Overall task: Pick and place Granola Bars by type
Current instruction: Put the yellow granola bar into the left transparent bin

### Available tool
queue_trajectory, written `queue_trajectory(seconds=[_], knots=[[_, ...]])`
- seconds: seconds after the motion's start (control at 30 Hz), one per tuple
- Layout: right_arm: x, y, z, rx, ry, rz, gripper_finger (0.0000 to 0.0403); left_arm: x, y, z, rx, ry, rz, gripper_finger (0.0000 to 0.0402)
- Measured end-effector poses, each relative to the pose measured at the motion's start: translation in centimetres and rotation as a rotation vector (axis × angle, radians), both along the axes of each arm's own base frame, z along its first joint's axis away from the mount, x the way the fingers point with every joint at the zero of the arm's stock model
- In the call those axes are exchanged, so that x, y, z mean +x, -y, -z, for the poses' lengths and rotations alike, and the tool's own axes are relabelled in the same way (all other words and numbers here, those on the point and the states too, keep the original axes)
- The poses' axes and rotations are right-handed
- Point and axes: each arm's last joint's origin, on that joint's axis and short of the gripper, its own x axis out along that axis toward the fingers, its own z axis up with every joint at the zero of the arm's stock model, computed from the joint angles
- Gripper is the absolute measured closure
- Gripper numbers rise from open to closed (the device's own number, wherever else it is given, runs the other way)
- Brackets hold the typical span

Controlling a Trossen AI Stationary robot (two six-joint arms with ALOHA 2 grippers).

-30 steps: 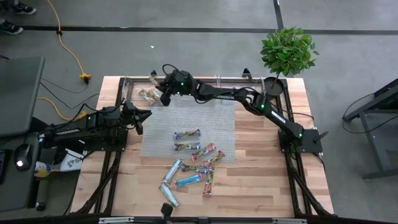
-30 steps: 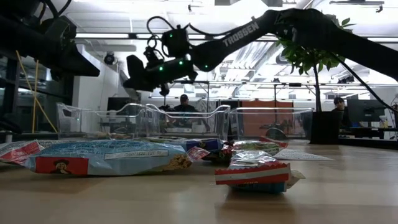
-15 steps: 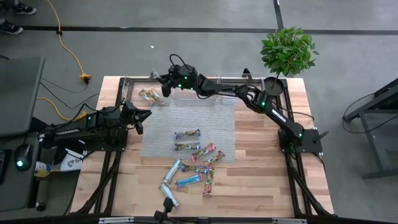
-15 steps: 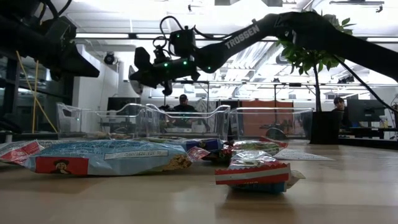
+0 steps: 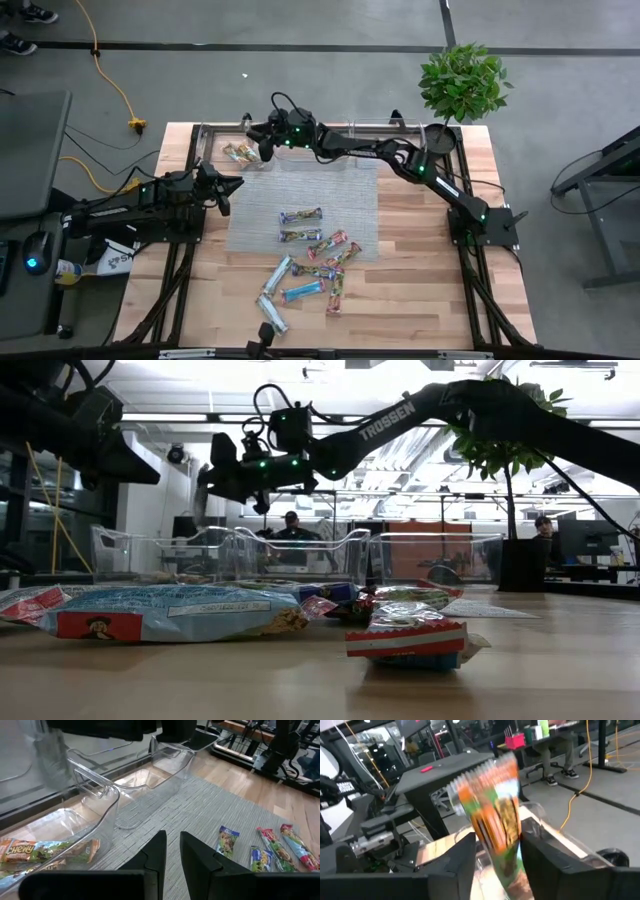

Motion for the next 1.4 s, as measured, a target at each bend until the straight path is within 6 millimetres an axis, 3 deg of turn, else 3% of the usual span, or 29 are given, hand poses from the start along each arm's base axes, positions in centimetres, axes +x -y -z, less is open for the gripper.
queue_trajectory(seconds=[0.4, 0.5, 0.6, 0.7, 0.93, 1.17, 1.4], knots=[[0.0, -0.1, -0.3, -0.035, 0.003, -0.041, 0.0233, 0.0, 0.0, 0.0, -0.001, 0.0, 0.001, 0.0347], [-0.4, -0.4, -2.0, -0.073, 0.008, -0.071, 0.0233, 0.0, 0.0, 0.0, -0.001, 0.0, 0.001, 0.0347], [-1.4, -1.4, -5.3, -0.129, -0.038, -0.137, 0.0232, 0.0, 0.0, 0.0, -0.001, 0.0, 0.001, 0.0347], [-2.5, -3.8, -8.4, -0.21, -0.145, -0.236, 0.0232, 0.0, 0.0, 0.0, -0.001, 0.0, 0.001, 0.0347], [-5.9, -12.3, -13.4, -0.407, -0.388, -0.473, 0.0232, 0.0, 0.0, 0.0, 0.001, -0.004, -0.003, 0.0347], [-6.6, -20.0, -13.4, -0.476, -0.509, -0.595, 0.0232, 0.0, 0.0, 0.0, 0.001, -0.004, -0.005, 0.0347], [-6.8, -25.0, -13.5, -0.435, -0.604, -0.264, 0.0236, 0.1, 0.2, -0.1, -0.027, 0.015, 0.082, 0.0347]])
